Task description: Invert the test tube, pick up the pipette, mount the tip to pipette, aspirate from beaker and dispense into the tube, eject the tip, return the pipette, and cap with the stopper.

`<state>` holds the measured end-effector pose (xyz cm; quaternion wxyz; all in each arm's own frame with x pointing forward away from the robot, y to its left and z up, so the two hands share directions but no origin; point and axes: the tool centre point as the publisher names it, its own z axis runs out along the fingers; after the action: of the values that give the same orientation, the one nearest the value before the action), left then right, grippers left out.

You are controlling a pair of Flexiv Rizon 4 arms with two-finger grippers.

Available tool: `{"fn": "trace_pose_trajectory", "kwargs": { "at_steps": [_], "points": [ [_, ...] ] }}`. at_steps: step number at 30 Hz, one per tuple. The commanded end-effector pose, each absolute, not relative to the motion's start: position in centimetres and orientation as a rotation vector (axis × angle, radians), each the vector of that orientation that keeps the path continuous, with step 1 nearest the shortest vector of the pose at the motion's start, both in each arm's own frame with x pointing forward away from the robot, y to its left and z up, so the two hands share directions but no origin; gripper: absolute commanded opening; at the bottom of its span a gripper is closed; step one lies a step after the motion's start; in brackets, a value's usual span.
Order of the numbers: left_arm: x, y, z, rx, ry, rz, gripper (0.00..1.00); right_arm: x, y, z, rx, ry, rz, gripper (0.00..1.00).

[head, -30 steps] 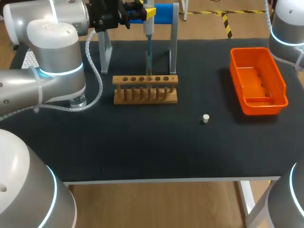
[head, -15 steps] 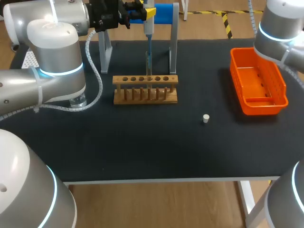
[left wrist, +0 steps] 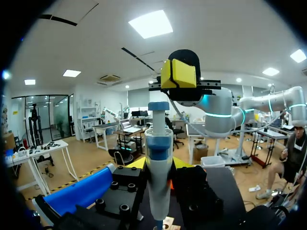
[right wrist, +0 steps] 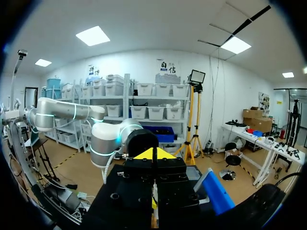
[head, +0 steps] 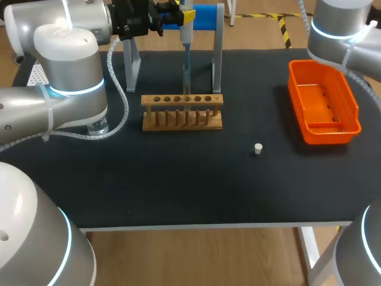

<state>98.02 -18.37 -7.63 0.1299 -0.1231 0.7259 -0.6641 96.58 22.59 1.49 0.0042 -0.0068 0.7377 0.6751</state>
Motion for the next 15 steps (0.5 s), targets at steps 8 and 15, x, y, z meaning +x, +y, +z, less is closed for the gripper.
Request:
{"fn": "trace_pose_trajectory", "kwargs": {
  "at_steps": [8,15],
  "points": [
    [98.06,-18.43,-7.7,-0.357,2.105,-1.932,0.0,97.65,23.11,1.2,-0.024,2.31,2.125,0.0],
    [98.06,-18.43,-7.7,-0.357,2.105,-1.932,0.0,97.85,23.45,1.06,-0.019,2.312,2.132,0.0]
  ]
}}
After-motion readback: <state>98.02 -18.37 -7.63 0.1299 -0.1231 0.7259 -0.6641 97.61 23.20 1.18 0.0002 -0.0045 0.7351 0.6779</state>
